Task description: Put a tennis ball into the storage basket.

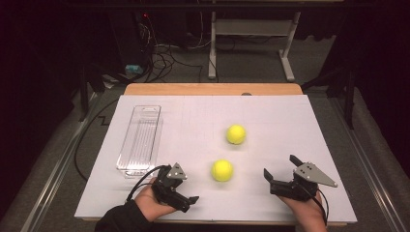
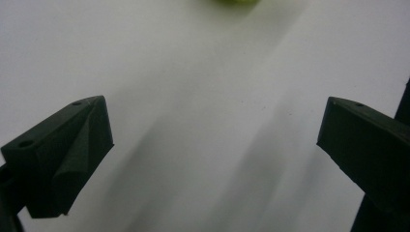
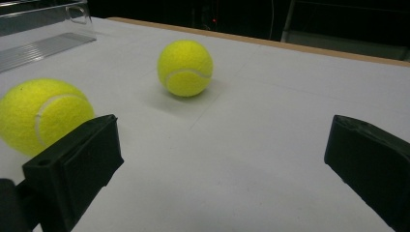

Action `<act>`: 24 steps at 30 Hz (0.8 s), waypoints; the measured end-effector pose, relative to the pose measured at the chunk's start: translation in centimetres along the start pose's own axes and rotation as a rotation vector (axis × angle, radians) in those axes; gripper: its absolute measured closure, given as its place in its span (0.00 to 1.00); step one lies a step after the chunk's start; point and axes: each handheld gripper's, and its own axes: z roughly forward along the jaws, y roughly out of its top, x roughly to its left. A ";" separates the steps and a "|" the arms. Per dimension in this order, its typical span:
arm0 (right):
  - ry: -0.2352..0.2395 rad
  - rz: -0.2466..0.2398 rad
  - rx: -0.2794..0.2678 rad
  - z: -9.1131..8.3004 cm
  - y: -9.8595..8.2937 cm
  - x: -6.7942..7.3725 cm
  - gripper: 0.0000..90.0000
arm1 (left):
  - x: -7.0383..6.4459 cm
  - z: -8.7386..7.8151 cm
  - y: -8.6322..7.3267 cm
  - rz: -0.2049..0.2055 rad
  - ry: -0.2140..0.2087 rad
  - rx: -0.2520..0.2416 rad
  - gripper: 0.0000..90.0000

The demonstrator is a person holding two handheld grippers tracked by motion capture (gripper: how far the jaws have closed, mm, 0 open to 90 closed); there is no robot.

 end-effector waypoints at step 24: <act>0.003 0.003 -0.001 0.0 0.0 -0.1 0.00 | -1.3 0.6 5.1 0.051 -0.051 0.013 0.01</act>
